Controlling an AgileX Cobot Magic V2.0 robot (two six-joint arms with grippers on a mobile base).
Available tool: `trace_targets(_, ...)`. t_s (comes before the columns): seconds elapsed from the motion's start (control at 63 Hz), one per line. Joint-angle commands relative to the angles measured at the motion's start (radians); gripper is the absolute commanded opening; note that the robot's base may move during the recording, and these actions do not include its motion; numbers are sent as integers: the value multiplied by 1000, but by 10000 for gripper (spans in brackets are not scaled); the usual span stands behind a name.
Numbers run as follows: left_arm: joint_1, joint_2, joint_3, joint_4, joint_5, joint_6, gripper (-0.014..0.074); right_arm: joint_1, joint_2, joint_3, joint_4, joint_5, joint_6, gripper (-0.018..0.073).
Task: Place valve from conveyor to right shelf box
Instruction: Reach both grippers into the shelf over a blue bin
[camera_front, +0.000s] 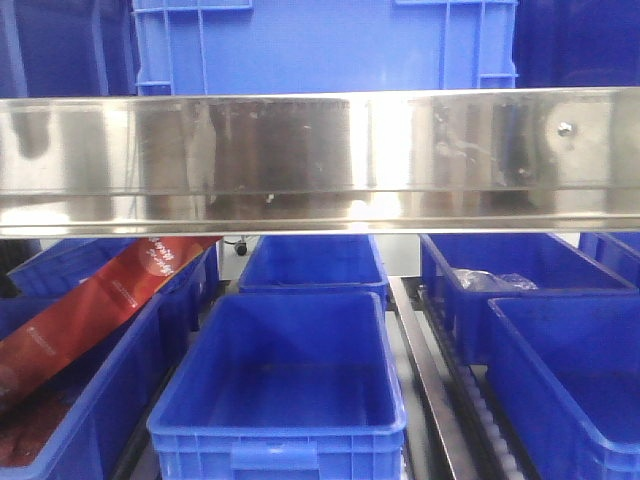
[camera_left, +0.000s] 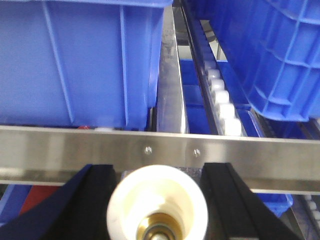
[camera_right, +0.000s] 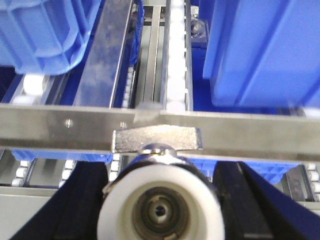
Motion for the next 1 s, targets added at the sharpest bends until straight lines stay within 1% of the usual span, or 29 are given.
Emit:
trace_targets(0.0,0,-9,-7,-9,-50,0,-111,-6,-9,-8,-5,-60,-7,-163)
trace_targets(0.984,0,-9,-7,-9,-50,0,-111,-6,-9,-8,-5,-60,-7,-163)
